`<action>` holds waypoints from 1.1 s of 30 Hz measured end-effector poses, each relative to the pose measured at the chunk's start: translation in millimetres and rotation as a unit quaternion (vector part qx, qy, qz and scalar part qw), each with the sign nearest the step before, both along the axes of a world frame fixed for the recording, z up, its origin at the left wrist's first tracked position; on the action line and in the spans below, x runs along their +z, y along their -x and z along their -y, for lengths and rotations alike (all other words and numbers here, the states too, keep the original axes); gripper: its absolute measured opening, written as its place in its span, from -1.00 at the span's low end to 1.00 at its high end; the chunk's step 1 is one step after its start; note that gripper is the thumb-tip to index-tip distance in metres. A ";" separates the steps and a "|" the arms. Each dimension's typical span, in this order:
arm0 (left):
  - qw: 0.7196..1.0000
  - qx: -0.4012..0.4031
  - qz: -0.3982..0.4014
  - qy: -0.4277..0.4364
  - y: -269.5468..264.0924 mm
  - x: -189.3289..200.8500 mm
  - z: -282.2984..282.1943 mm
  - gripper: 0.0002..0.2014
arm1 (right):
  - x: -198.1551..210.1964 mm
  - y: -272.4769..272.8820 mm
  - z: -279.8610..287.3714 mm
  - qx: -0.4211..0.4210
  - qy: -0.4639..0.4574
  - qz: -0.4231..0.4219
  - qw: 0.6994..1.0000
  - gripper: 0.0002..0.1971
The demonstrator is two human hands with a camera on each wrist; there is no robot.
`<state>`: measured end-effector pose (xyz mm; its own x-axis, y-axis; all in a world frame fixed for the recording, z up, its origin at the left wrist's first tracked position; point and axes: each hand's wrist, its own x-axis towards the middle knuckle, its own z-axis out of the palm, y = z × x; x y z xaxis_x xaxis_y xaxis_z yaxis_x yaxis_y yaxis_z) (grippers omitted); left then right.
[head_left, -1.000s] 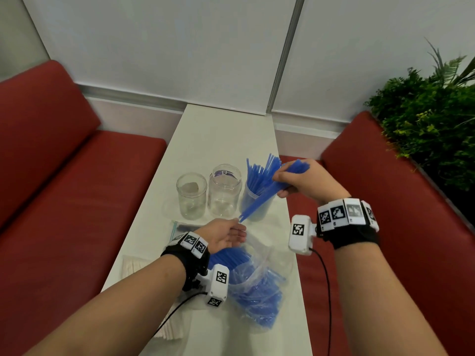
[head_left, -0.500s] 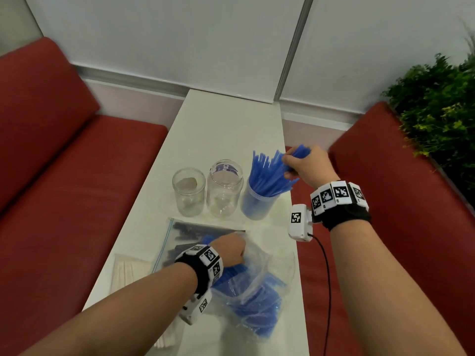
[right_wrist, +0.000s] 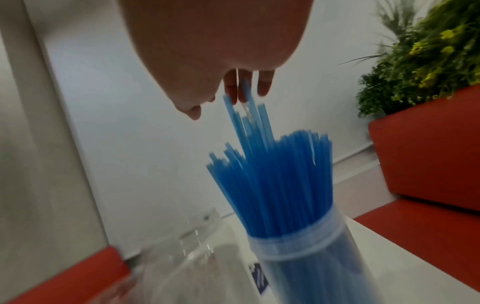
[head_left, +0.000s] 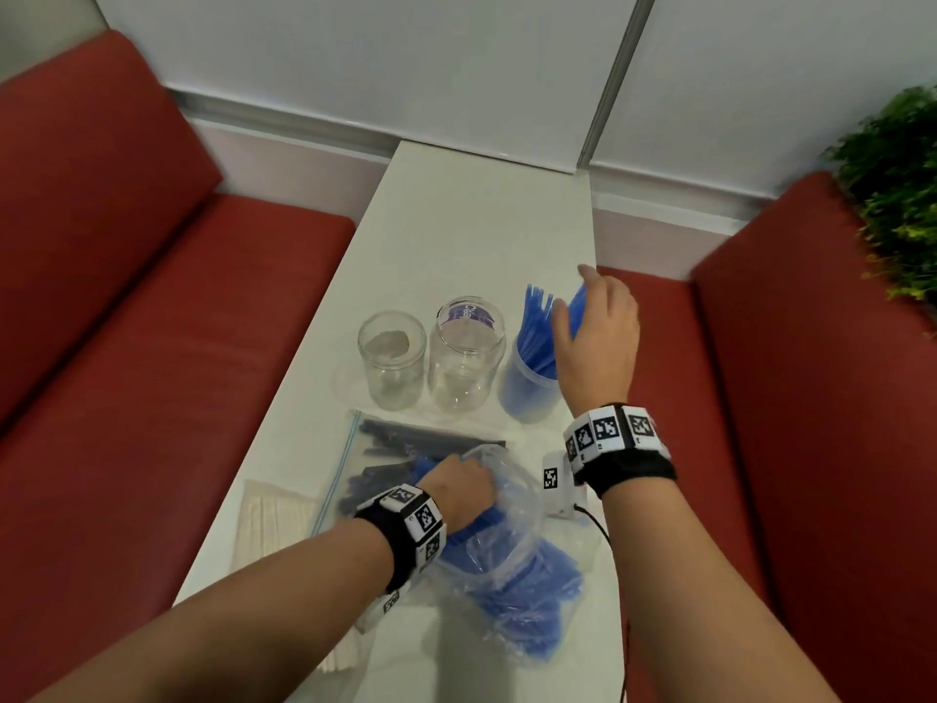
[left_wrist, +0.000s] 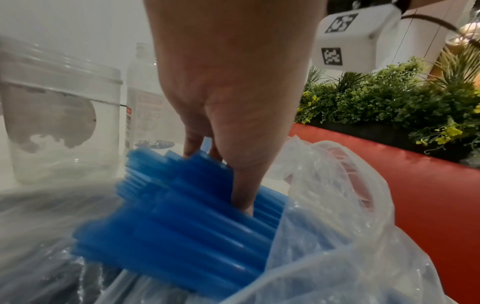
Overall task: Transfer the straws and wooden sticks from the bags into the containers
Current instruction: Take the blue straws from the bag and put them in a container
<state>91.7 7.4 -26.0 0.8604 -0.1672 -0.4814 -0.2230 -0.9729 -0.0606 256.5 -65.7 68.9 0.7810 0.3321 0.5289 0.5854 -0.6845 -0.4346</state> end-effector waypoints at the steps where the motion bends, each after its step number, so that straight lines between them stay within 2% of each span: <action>1: 1.000 -0.005 0.000 -0.010 0.2 -1.0 0.2 -0.67 | -7.0 2.1 -2.2 0.008 0.061 -0.015 0.998 -0.47; 4: 1.000 0.000 0.001 -0.012 -1.1 -1.4 0.5 -0.69 | -28.9 6.4 0.5 0.012 0.231 -0.131 0.964 -0.31; 6: 1.000 -0.002 -0.006 -0.015 -2.4 1.5 0.7 -0.71 | -35.6 4.4 5.4 0.030 0.255 -0.150 0.955 -0.28; 8: 0.999 -0.011 -0.013 -0.029 -3.7 5.7 1.2 -0.74 | -29.7 5.0 9.6 0.053 0.172 -0.139 0.974 -0.37; 10: 0.999 -0.001 -0.018 -0.035 -3.3 8.2 2.1 -0.75 | -22.1 13.7 14.6 0.053 0.020 -0.092 0.994 -0.49; 12: 0.999 0.009 -0.015 -0.051 -3.1 12.4 2.1 -0.76 | -19.4 30.9 19.0 0.052 -0.103 -0.059 0.991 -0.57; 13: 0.998 0.013 -0.012 -0.063 -2.7 16.3 2.0 -0.77 | -19.6 42.6 20.0 0.067 -0.128 -0.089 0.985 -0.61; 14: 0.997 0.017 -0.006 -0.075 -1.8 20.1 2.5 -0.78 | -20.8 54.5 21.2 0.095 -0.127 -0.158 0.975 -0.63; 16: 0.995 0.017 0.007 -0.101 0.5 28.2 3.8 -0.79 | -28.4 75.9 24.0 0.161 -0.034 -0.331 0.929 -0.62; 18: 0.993 0.027 0.007 -0.119 4.0 39.9 2.8 -0.78 | -41.3 92.2 29.0 0.203 0.089 -0.432 0.874 -0.59; 20: 0.990 0.063 -0.008 -0.128 1.7 53.1 2.8 -0.75 | -50.7 104.5 31.7 0.225 0.152 -0.450 0.851 -0.54; 22: 0.982 0.105 -0.074 -0.137 -3.2 70.6 5.9 -0.73 | -55.7 116.1 28.8 0.233 0.196 -0.446 0.842 -0.50; 24: 0.977 0.085 -0.104 -0.163 -2.1 87.4 10.5 -0.69 | -56.0 126.0 24.8 0.224 0.205 -0.462 0.833 -0.53; 26: 0.977 0.034 -0.086 -0.192 -1.1 103.7 11.8 -0.65 | -56.3 133.9 23.3 0.209 0.193 -0.453 0.845 -0.63; 27: 0.982 0.019 -0.060 -0.177 0.2 117.0 11.6 -0.67 | -54.5 137.9 21.9 0.203 0.177 -0.428 0.863 -0.72; 29: 0.994 0.047 0.022 -0.096 2.1 150.9 9.6 -0.78 | -48.9 143.2 21.0 0.187 0.084 -0.416 0.886 -0.90; 30: 0.994 0.060 0.061 -0.067 6.5 172.3 7.2 -0.83 | -44.1 145.5 20.5 0.175 0.017 -0.430 0.886 -0.76; 31: 0.991 0.054 0.115 -0.032 8.3 190.8 1.7 -0.79 | -42.2 148.4 21.5 0.168 -0.053 -0.447 0.877 -0.62; 33: 0.972 0.046 0.226 0.050 11.0 218.8 -6.0 -0.50 | -32.2 153.2 21.0 0.146 -0.141 -0.469 0.860 -0.56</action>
<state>80.8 13.4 192.8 0.9937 -0.1063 -0.0367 -0.1077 -0.9935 -0.0369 103.3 -86.7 36.7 0.8130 0.5479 -0.1969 0.0158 -0.3588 -0.9333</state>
